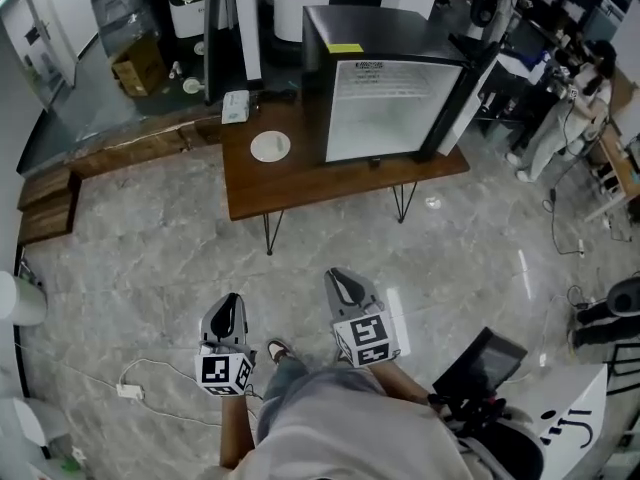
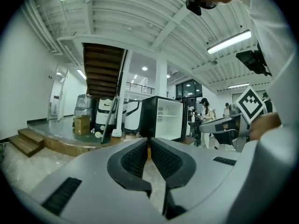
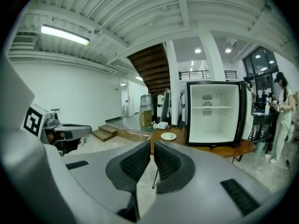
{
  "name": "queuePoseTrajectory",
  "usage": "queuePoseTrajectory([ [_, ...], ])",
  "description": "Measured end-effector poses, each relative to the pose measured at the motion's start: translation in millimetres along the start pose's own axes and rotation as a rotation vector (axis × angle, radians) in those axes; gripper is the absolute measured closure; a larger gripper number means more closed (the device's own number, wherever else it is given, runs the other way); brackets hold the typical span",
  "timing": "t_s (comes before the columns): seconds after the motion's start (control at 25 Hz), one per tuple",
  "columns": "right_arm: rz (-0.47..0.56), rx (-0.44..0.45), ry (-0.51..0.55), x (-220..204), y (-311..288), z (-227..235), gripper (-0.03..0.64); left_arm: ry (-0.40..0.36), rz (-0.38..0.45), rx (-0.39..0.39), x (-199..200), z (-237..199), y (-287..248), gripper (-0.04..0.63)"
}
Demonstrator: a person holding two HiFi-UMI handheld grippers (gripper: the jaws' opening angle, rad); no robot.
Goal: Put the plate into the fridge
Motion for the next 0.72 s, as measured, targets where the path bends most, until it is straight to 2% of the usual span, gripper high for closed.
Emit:
queuePoseTrajectory([
  [0.2,-0.06,-0.014,0.034,24,-83,-63,0.598,0.028,-0.041,-0.014,15,-109,10,0.574],
  [0.36,-0.065,-0.035,0.023,42,-134,-96,0.597,0.032,-0.033,-0.036,33,-171,2,0.574],
  [0.56,-0.097,-0.049,0.003,50,-182,-110,0.598,0.037,-0.044,-0.095,51,-213,-34,0.574],
  [0.72,-0.124,-0.079,-0.016,48,-223,-92,0.598,0.044,-0.083,-0.143,53,-230,-86,0.574],
])
Point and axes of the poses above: the fingertips, and each gripper's own axes: y backward along the fingers, z to its right, x out of its top, the point moved 2 cm from there along y, backward along the fingers, and after that the axes turned 14 degrees about y, right-handed, at the moved point
